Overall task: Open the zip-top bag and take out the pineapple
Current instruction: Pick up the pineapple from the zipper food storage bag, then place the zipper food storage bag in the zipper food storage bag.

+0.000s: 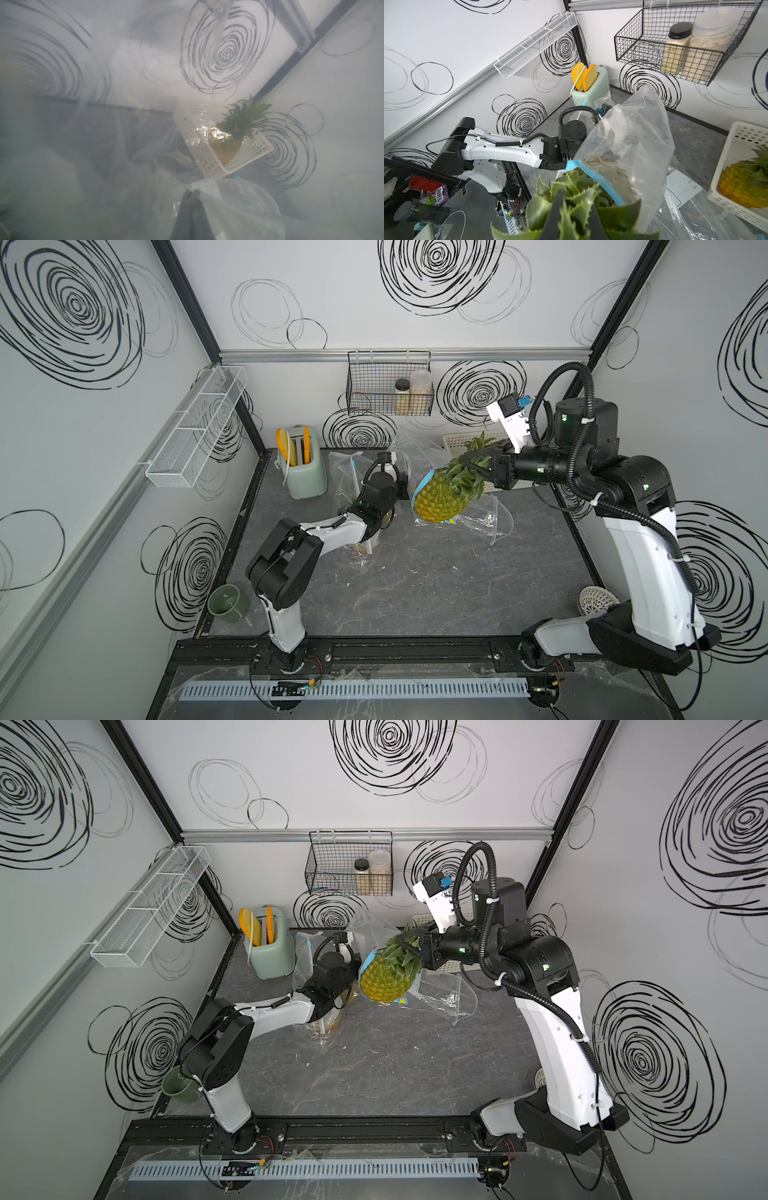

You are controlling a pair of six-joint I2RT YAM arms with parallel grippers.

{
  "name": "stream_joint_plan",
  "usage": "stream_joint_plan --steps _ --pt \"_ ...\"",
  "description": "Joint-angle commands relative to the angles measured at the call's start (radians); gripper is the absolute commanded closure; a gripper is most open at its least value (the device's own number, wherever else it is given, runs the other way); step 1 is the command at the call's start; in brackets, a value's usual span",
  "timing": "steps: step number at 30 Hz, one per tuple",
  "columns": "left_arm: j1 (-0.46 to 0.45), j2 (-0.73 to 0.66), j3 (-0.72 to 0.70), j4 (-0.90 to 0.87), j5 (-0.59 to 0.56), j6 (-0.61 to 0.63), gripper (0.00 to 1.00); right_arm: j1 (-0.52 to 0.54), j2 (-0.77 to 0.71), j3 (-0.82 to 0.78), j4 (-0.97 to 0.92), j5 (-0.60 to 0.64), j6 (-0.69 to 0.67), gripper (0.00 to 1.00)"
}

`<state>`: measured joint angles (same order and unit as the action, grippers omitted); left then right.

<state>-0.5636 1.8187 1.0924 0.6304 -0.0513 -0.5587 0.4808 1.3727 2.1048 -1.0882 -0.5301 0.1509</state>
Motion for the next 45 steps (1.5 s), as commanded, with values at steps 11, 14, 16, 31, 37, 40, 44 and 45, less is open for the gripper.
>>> stream_joint_plan --steps 11,14,16,31,37,40,44,45 --pt "0.104 0.027 0.117 -0.021 -0.012 -0.032 1.0 0.001 -0.113 -0.065 0.006 -0.058 -0.003 1.0" --pt "0.12 0.028 0.129 -0.018 0.012 -0.036 1.0 0.001 -0.121 -0.09 0.004 -0.045 -0.012 1.0" --pt "0.119 0.023 0.132 -0.003 0.027 -0.034 1.0 -0.001 -0.13 -0.127 0.016 -0.036 -0.015 1.0" --pt "0.104 -0.07 0.182 -0.035 0.052 0.043 1.0 -0.044 -0.207 -0.361 0.057 -0.003 -0.043 1.0" --pt "0.095 -0.122 0.188 -0.091 0.052 0.085 1.0 -0.078 -0.247 -0.457 0.06 0.024 -0.054 1.0" --pt "0.086 -0.138 0.19 -0.11 0.049 0.107 1.0 -0.098 -0.252 -0.485 0.069 0.027 -0.062 1.0" --pt "0.075 -0.151 0.201 -0.154 0.051 0.127 1.0 -0.126 -0.251 -0.508 0.074 0.032 -0.075 1.0" --pt "0.07 -0.153 0.207 -0.175 0.05 0.128 1.0 -0.133 -0.251 -0.507 0.071 0.038 -0.081 1.0"
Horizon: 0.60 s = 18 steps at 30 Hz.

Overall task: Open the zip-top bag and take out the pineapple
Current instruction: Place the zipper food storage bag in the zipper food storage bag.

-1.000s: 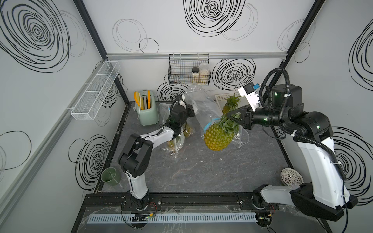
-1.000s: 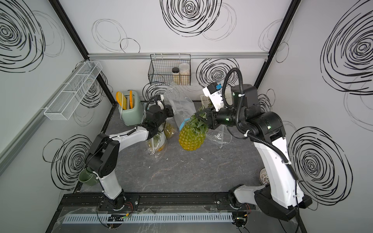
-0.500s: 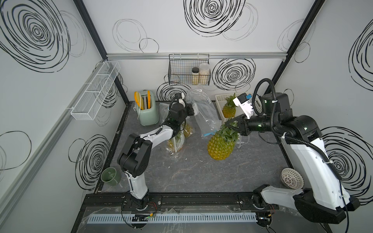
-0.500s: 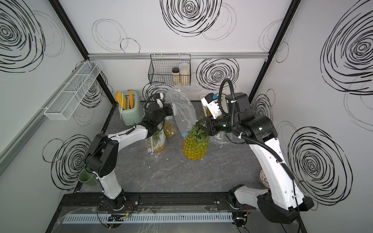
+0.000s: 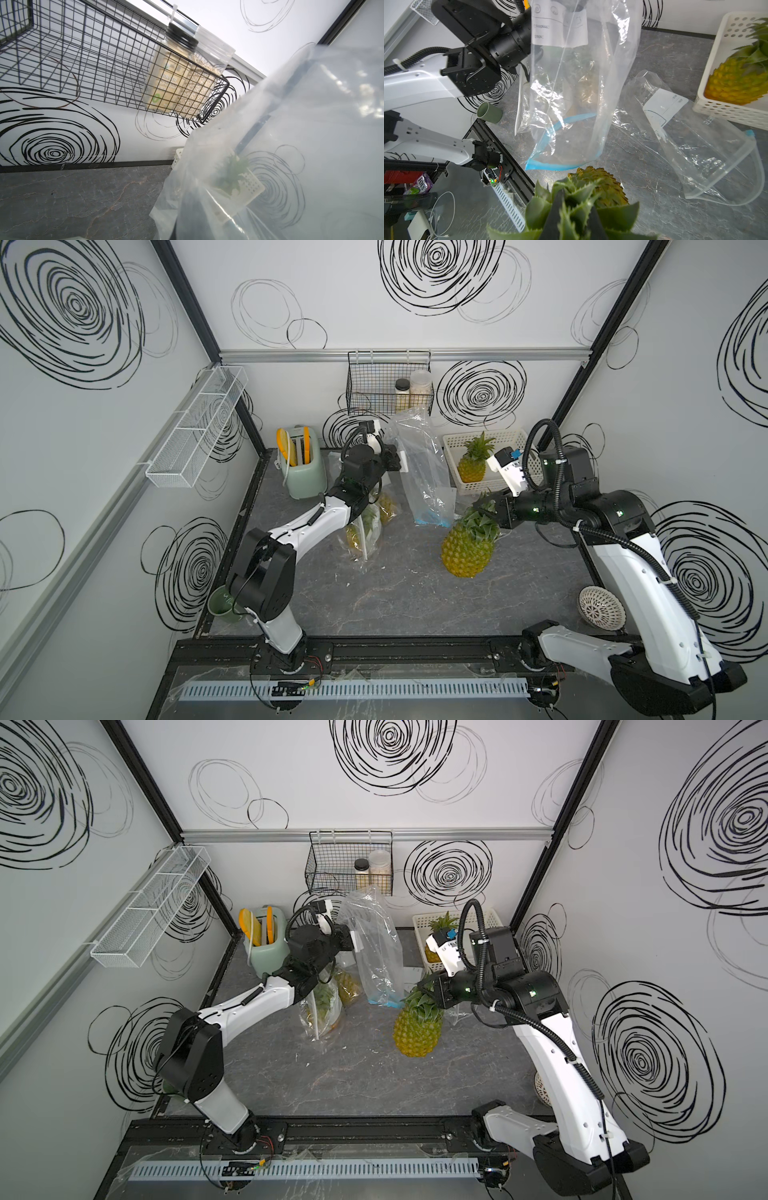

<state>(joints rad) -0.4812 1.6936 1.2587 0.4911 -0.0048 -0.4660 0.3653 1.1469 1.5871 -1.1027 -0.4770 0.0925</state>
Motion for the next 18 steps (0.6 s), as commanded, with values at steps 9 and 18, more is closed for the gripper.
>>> stream_joint_plan --steps 9,18 --pt "-0.094 -0.029 0.047 -0.271 -0.104 0.118 1.0 -0.085 -0.019 0.08 0.042 0.054 -0.05 1.0" --pt "-0.155 0.046 0.037 -0.347 -0.263 0.218 1.0 -0.103 -0.028 0.115 0.035 0.07 -0.049 1.0"
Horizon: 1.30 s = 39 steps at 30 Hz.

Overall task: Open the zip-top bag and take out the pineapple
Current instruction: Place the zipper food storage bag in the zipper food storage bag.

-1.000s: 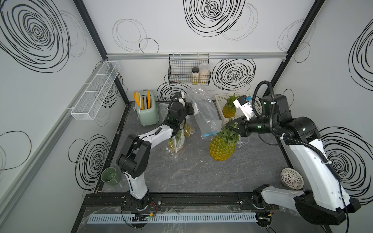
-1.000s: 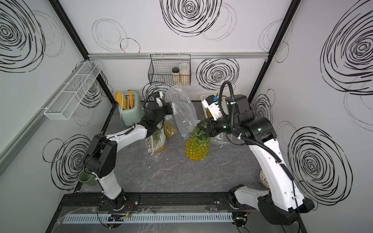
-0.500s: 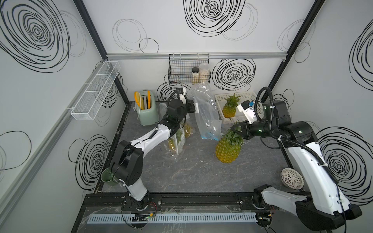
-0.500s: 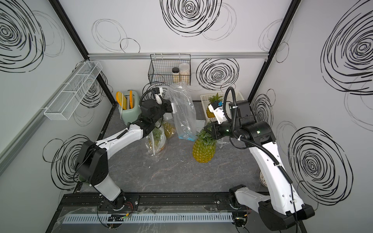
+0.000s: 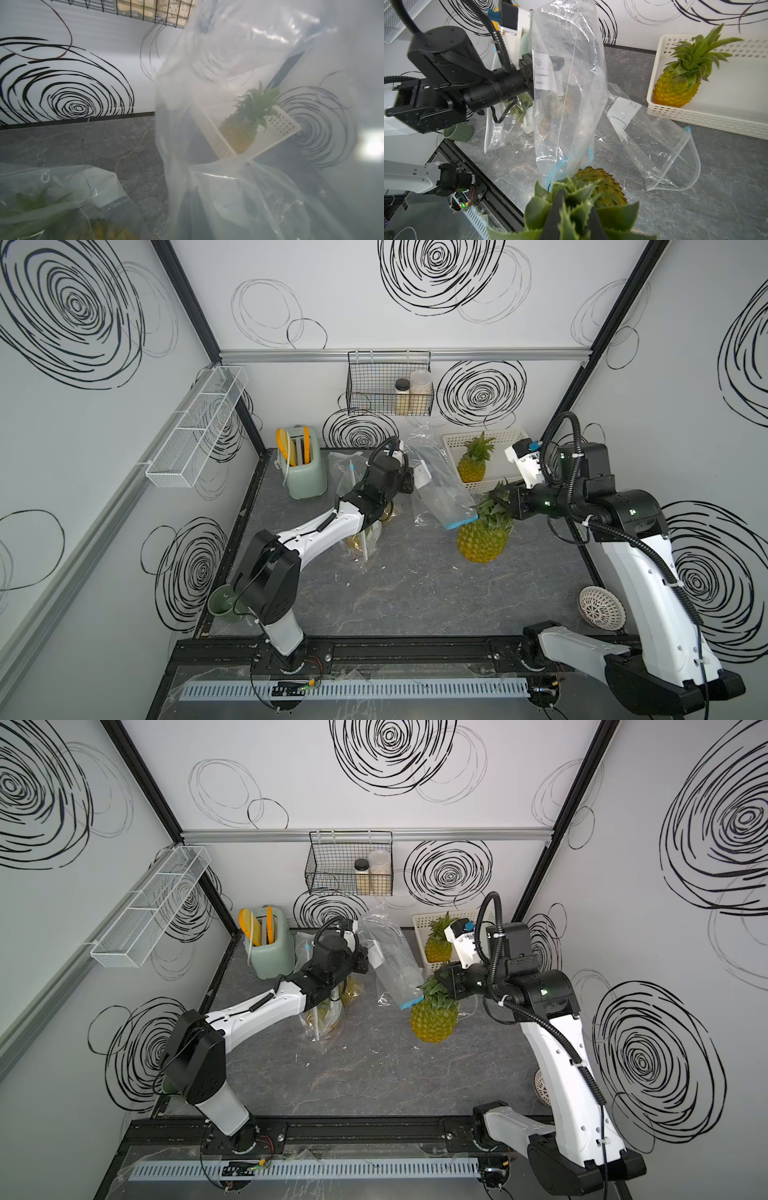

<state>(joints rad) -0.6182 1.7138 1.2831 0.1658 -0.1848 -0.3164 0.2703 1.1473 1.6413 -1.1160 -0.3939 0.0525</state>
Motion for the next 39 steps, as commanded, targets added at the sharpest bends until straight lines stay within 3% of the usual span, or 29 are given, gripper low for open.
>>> stream_joint_plan --steps 1,8,21,29,39 --pt "-0.029 0.036 0.017 -0.031 -0.106 0.092 1.0 -0.007 -0.029 0.068 0.048 -0.008 -0.006 1.0" --pt "-0.086 0.09 0.015 -0.057 -0.217 0.203 1.0 -0.008 -0.013 0.143 0.053 0.002 0.006 1.0" --pt "-0.094 0.132 -0.062 -0.02 -0.255 0.232 1.0 -0.008 0.047 0.321 0.021 0.058 0.01 1.0" --pt "-0.119 0.113 -0.119 0.019 -0.259 0.233 1.0 -0.008 0.099 0.428 -0.004 0.128 0.006 1.0" --pt "-0.238 0.008 -0.205 0.014 -0.357 0.201 0.99 -0.015 0.144 0.466 0.027 0.193 0.004 1.0"
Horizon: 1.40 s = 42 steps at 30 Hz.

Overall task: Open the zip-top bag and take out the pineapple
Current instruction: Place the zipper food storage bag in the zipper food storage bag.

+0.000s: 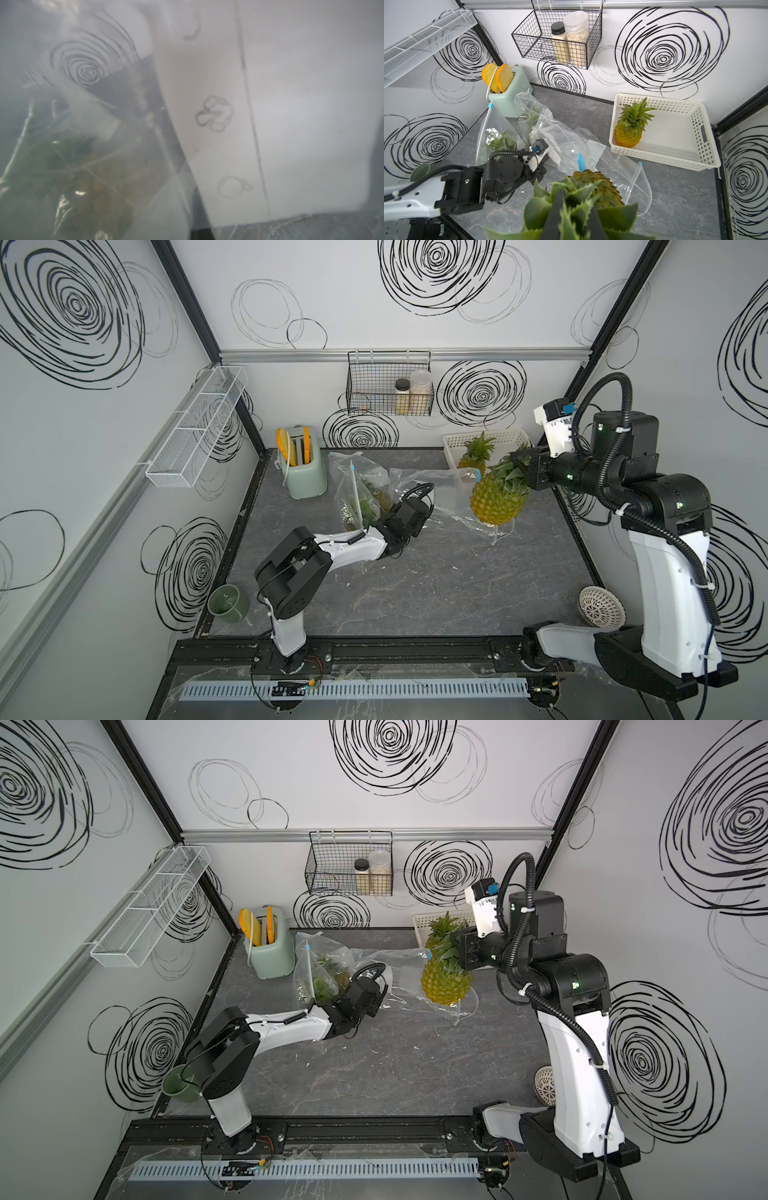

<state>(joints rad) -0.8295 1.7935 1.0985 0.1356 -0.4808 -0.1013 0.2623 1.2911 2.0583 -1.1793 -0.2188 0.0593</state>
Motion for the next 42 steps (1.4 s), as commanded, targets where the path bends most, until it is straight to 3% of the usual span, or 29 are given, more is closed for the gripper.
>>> stream_joint_plan --steps 1,6,11,16,20,25,27,30,32,34,37,42 --pt "-0.037 -0.087 -0.032 0.044 -0.065 -0.014 0.98 -0.009 0.006 0.053 0.094 0.021 -0.003 1.0" --pt "-0.082 -0.191 -0.054 -0.018 -0.048 0.031 1.0 -0.024 0.04 0.085 0.1 0.035 -0.009 1.0" --pt "-0.089 -0.301 -0.066 -0.144 0.123 0.039 1.0 -0.047 0.063 0.102 0.097 0.035 -0.022 1.0" --pt "-0.061 -0.289 -0.001 -0.344 0.352 -0.023 1.0 -0.059 0.065 0.078 0.11 0.03 -0.026 1.0" --pt "-0.056 -0.28 0.029 -0.407 0.445 -0.04 1.0 -0.064 0.059 0.043 0.138 0.019 -0.02 1.0" --pt "0.016 -0.213 0.058 -0.434 0.551 -0.092 1.0 -0.066 0.051 -0.017 0.179 0.006 -0.014 1.0" --pt "0.028 -0.193 0.071 -0.432 0.553 -0.102 0.91 -0.066 0.051 -0.029 0.188 0.003 -0.011 1.0" --pt "0.034 -0.176 0.081 -0.413 0.518 -0.12 0.7 -0.066 0.05 -0.042 0.2 0.0 -0.011 1.0" --pt "0.039 -0.168 0.089 -0.402 0.497 -0.136 0.47 -0.065 0.048 -0.053 0.208 -0.001 -0.009 1.0" --pt "0.041 -0.169 0.101 -0.394 0.468 -0.147 0.36 -0.067 0.048 -0.063 0.214 -0.001 -0.008 1.0" --pt "0.04 -0.196 0.101 -0.359 0.427 -0.162 0.26 -0.067 0.051 -0.076 0.227 0.002 -0.007 1.0" --pt "0.038 -0.287 0.074 -0.277 0.381 -0.187 0.25 -0.069 0.07 -0.089 0.248 0.027 -0.009 1.0"
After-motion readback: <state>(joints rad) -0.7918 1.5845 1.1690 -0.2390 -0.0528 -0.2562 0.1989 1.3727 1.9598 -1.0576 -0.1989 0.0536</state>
